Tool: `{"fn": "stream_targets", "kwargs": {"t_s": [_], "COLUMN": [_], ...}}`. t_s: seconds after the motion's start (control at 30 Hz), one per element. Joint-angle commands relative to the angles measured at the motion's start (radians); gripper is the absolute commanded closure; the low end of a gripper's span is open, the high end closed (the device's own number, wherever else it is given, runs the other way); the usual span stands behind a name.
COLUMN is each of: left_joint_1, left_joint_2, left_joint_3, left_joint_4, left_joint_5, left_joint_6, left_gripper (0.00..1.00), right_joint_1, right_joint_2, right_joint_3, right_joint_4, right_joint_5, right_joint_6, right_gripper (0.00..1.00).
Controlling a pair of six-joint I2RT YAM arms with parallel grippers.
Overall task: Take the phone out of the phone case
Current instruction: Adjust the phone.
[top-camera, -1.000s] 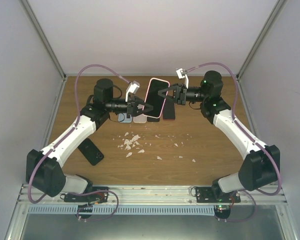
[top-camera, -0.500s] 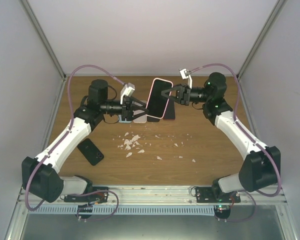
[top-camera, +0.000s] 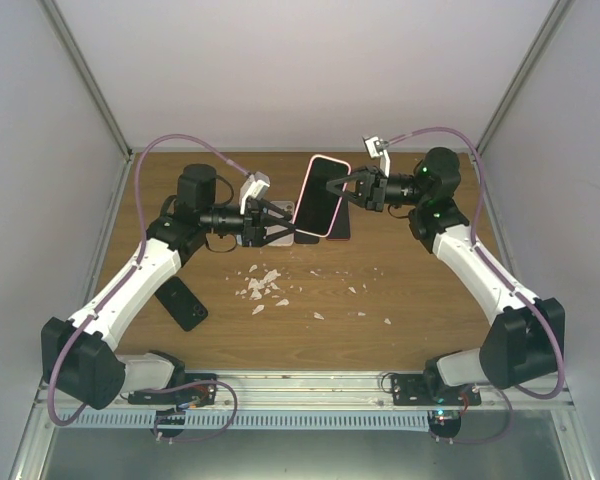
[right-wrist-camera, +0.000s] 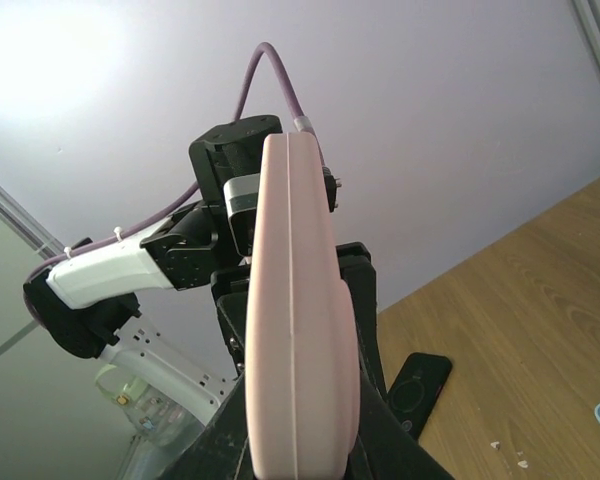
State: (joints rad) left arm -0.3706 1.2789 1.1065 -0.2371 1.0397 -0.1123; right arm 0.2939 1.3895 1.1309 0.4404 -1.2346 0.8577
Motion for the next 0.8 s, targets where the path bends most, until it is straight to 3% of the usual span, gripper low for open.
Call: {"fn": "stream_targets", "kwargs": {"t_s": [0.0,0.77], "left_joint_1": [0.0,0.032], "left_joint_2": [-0.001,0.032], "left_joint_3": [-0.018,-0.025], "left_joint_4": [0.028,0.033], "left_joint_5": [-0.029,-0.124], "left_joint_6": [0.002,-0.013], "left_gripper": [0.52,0.58], "right_joint_1": [-0.007,-0.003], "right_joint_2": [-0.035,-0.047], "right_joint_3": [-0.008,-0.097], "right_joint_4": [0.078,0.476], "right_joint_5": [-0.017,-0.073], "right_joint_6": [0.033,0.332], "right_gripper": [1.0,1.0]}}
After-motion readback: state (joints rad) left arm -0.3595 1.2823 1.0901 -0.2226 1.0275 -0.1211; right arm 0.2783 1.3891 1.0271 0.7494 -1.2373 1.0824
